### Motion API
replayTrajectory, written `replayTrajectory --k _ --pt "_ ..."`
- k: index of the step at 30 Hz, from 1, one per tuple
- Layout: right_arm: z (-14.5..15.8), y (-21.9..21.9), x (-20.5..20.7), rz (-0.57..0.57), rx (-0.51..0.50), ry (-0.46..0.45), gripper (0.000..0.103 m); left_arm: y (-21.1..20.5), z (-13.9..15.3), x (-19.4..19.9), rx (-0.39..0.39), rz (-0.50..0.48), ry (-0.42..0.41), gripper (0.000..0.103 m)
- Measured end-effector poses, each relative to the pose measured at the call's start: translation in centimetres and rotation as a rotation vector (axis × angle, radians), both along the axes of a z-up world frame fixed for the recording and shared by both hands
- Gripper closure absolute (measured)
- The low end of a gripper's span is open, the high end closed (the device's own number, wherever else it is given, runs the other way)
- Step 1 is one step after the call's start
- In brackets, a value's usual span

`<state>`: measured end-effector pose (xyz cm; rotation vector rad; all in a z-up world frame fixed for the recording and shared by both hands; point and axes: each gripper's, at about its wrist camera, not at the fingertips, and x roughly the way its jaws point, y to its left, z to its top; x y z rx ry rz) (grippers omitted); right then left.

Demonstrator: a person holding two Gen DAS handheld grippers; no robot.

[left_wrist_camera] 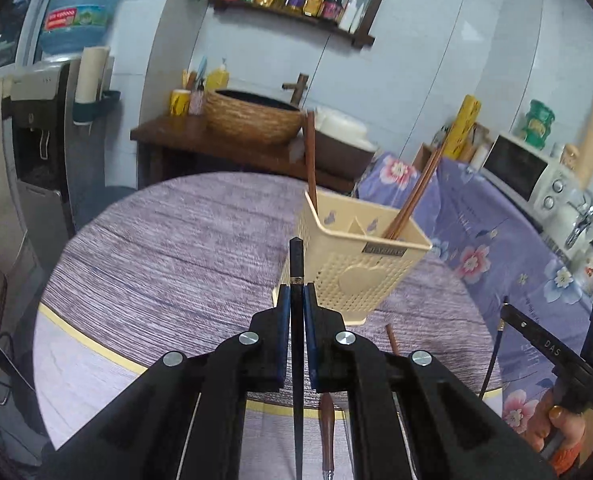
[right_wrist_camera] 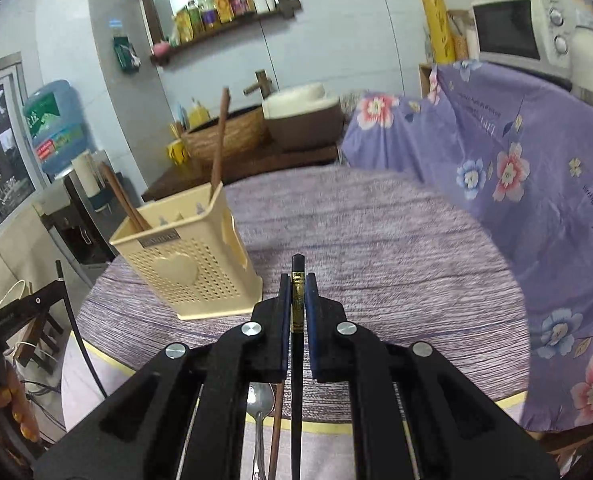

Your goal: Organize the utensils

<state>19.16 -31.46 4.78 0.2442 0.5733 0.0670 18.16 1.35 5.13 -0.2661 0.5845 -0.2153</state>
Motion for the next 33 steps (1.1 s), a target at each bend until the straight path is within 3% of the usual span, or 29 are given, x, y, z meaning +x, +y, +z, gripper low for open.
replayTrajectory --k 9,21,23,24,30,33 --pt "3.5 -0.2 -3.6 -0.012 -0.023 -0.073 0.095 1.4 1.1 -1.0 0.004 0.016 -0.04 0.095" --pt "4.9 0.4 -3.7 -0.011 -0.066 -0.089 0.095 1.9 2.6 -1.1 0.012 0.007 -0.08 0.095" --pt "5.5 0.5 -3.3 -0.011 -0.067 -0.098 0.095 2.1 3.3 -0.8 0.007 0.006 -0.088 0.095" --pt "6.0 0.5 -3.1 -0.008 -0.065 -0.103 0.095 2.1 3.7 -0.7 0.007 0.006 -0.093 0.101" --pt "10.3 1.4 -0.9 0.008 -0.092 -0.161 0.095 1.9 7.8 0.2 0.055 0.016 -0.174 0.101" --pt "11.4 2.1 -0.2 0.012 -0.11 -0.175 0.095 2.6 8.4 0.7 0.053 0.037 -0.183 0.101"
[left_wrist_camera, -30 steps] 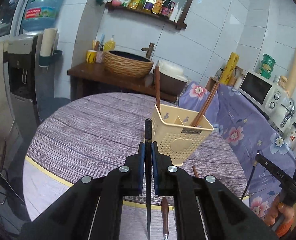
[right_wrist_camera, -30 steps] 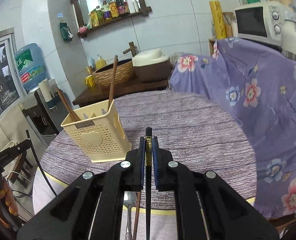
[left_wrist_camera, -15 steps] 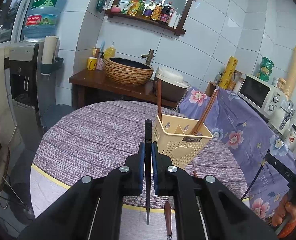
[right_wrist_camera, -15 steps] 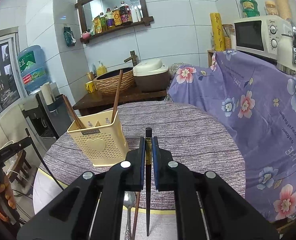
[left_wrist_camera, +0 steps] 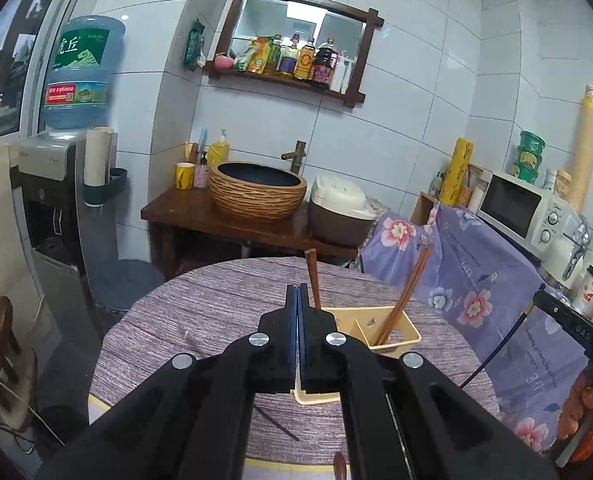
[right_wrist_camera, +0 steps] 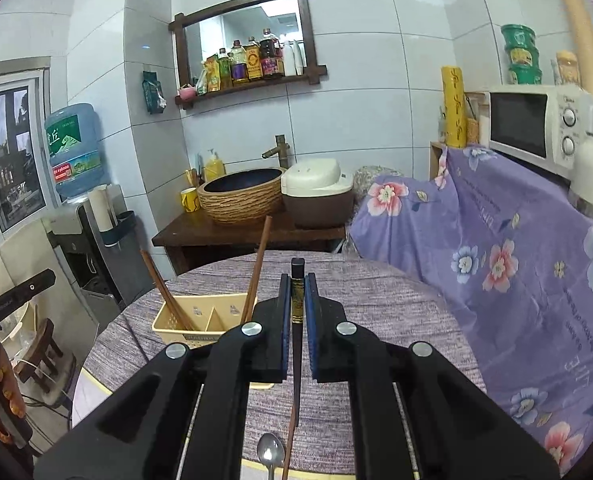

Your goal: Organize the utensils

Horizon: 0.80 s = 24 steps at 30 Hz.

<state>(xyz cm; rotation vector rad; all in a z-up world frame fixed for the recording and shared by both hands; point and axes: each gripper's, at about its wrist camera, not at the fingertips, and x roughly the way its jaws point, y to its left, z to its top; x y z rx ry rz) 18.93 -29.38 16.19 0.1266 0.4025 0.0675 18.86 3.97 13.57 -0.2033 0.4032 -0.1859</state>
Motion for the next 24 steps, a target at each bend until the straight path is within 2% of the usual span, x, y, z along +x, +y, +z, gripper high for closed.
replayTrajectory --k 3,5,6,7,9,12,16,21,24 --pt "-0.2 0.2 0.1 0.005 0.011 0.001 0.095 1.3 -1.3 0.8 0.002 0.044 0.034 0.101" --pt "-0.3 0.3 -0.2 0.003 0.007 -0.005 0.095 2.4 -3.2 1.9 0.001 0.077 0.091 0.099" --pt "-0.4 0.3 -0.3 0.0 0.006 -0.006 0.095 2.8 -3.9 2.3 0.009 0.094 0.114 0.09" --pt "-0.5 0.2 -0.5 -0.001 0.012 -0.004 0.095 3.3 -5.2 3.1 0.033 0.125 0.15 0.07" --pt "-0.6 0.0 -0.7 -0.005 0.028 0.0 0.095 4.2 -7.3 4.2 0.064 0.165 0.205 0.05" --pt "-0.8 -0.2 -1.4 -0.006 0.026 -0.005 0.095 5.9 -11.2 5.8 0.112 0.24 0.31 0.05" --pt "-1.4 0.2 -1.7 0.002 0.014 0.009 0.095 8.0 -16.5 7.7 0.079 0.282 0.475 0.05" --pt "-2.3 0.7 -1.9 0.008 0.02 0.02 0.095 8.6 -18.8 10.7 0.084 0.351 0.527 0.05" --pt "-2.5 0.7 -2.3 0.016 0.031 0.024 0.095 8.5 -19.9 13.3 0.159 0.392 0.575 0.05"
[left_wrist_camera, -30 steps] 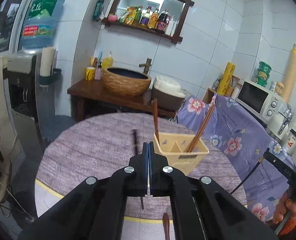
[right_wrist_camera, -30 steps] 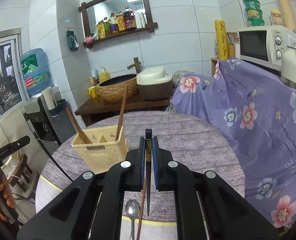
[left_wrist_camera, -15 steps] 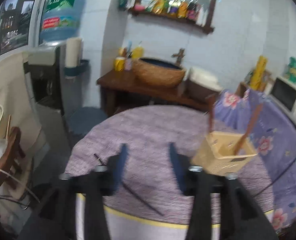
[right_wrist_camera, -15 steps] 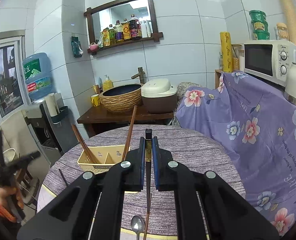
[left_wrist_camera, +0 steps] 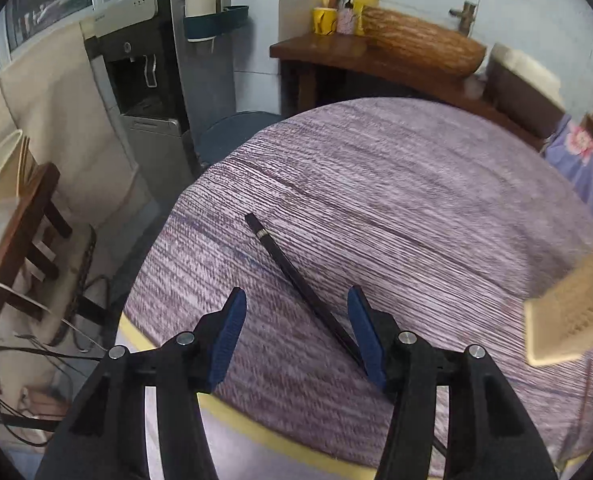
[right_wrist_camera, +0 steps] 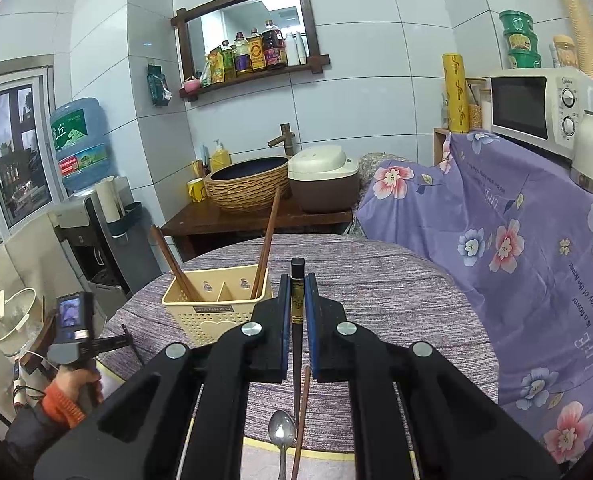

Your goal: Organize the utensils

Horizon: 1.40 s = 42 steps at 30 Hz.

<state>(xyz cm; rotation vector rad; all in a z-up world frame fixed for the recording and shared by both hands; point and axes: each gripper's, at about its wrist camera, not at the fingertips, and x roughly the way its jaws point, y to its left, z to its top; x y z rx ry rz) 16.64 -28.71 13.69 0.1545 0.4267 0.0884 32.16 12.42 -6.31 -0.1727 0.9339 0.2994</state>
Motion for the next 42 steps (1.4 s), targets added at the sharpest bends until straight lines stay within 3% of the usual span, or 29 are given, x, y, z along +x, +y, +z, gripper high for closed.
replayTrajectory --k 4,6,12,13,22,26,31,38,42 --pt "-0.1 0.2 -0.5 0.006 -0.006 -0.003 0.095 0.0 -1.5 2.1 0.02 -0.004 0.05 0.05" --pt "-0.1 0.1 -0.6 0.008 -0.003 -0.004 0.095 -0.5 -1.7 2.5 0.044 -0.023 0.032 0.051" --pt "-0.3 -0.3 -0.7 0.008 0.02 -0.004 0.095 -2.5 -1.2 3.4 0.026 -0.151 0.038 0.086" --pt "-0.3 -0.4 -0.7 0.007 0.026 -0.004 0.095 -3.2 -1.2 3.3 0.019 -0.186 0.044 0.087" --pt "-0.5 -0.8 -0.8 0.014 0.049 0.003 0.095 -9.3 -1.0 -3.6 -0.029 -0.465 0.053 0.091" --pt "-0.7 -0.8 -0.8 0.015 0.053 0.006 0.095 -9.8 -1.0 -4.9 -0.018 -0.461 0.062 0.09" --pt "-0.7 -0.8 -0.8 0.013 0.057 0.007 0.095 -9.8 -0.5 -3.7 0.006 -0.405 0.028 0.058" --pt "-0.6 -1.1 -1.1 -0.001 0.058 0.0 0.095 -10.5 -1.0 0.6 0.037 -0.371 0.053 0.064" --pt "-0.6 -1.1 -1.1 -0.004 0.059 -0.004 0.095 -10.5 -1.0 1.6 0.046 -0.363 0.049 0.082"
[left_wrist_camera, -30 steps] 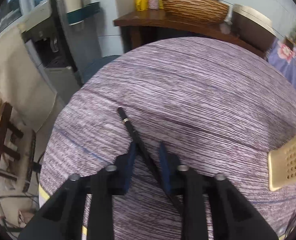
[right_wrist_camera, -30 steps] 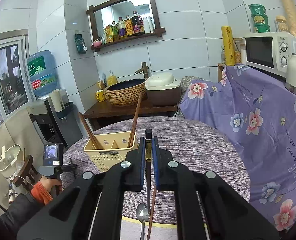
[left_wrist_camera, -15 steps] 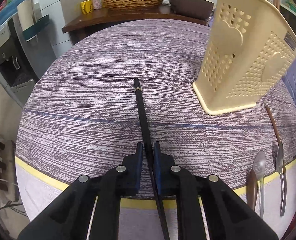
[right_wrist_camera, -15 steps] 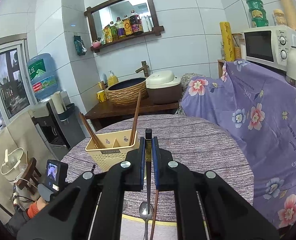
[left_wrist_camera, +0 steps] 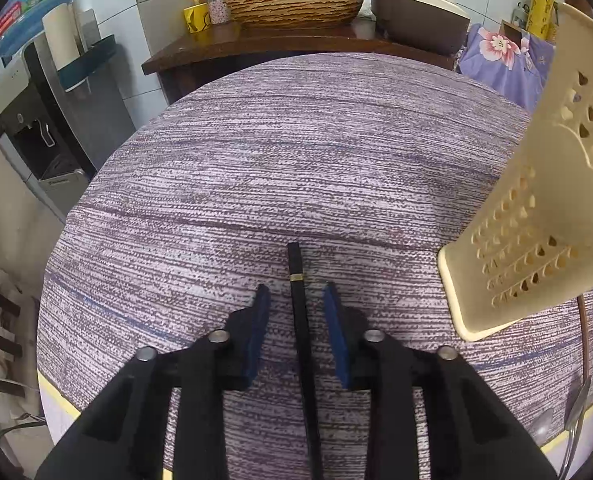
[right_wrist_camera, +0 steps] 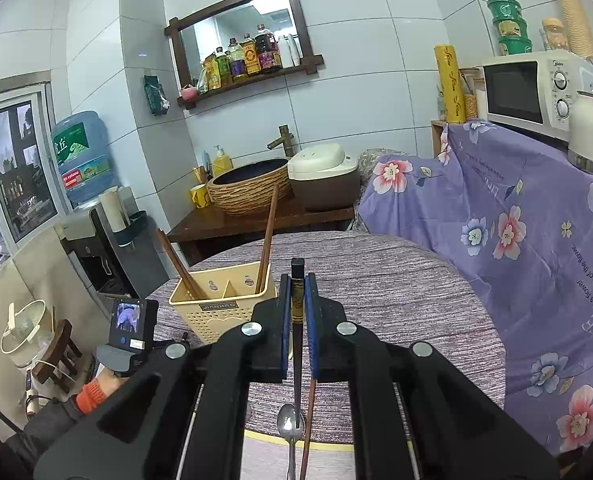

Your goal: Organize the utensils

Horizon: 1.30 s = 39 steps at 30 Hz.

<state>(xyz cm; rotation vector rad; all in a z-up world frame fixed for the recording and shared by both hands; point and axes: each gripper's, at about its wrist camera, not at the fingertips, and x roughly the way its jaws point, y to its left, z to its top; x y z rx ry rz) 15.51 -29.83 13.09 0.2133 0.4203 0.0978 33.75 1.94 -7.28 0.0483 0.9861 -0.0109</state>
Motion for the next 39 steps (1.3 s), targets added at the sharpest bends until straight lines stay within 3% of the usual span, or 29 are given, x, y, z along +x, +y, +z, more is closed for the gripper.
replayTrajectory --k 2,10,16,21,24,39 --pt "0.0 0.0 -0.1 -0.002 -0.001 -0.002 0.095 -0.4 -0.1 -0.2 0.021 -0.007 -0.011 0.093" --pt "0.1 -0.4 -0.4 -0.005 0.009 -0.006 0.095 0.5 0.6 -0.8 -0.036 0.011 -0.028 0.094" --pt "0.0 -0.7 -1.0 -0.001 0.018 -0.015 0.095 1.8 5.5 -5.7 -0.162 -0.008 -0.164 0.094" --pt "0.1 -0.7 -1.6 0.004 0.021 -0.022 0.095 3.3 10.9 -12.0 -0.235 -0.035 -0.332 0.094" --pt "0.3 -0.5 -2.0 0.009 0.023 -0.025 0.095 3.9 12.8 -14.4 -0.259 -0.047 -0.387 0.094" --pt "1.0 1.0 -2.4 0.052 0.005 -0.024 0.095 3.7 16.6 -16.0 -0.301 -0.089 -0.473 0.094"
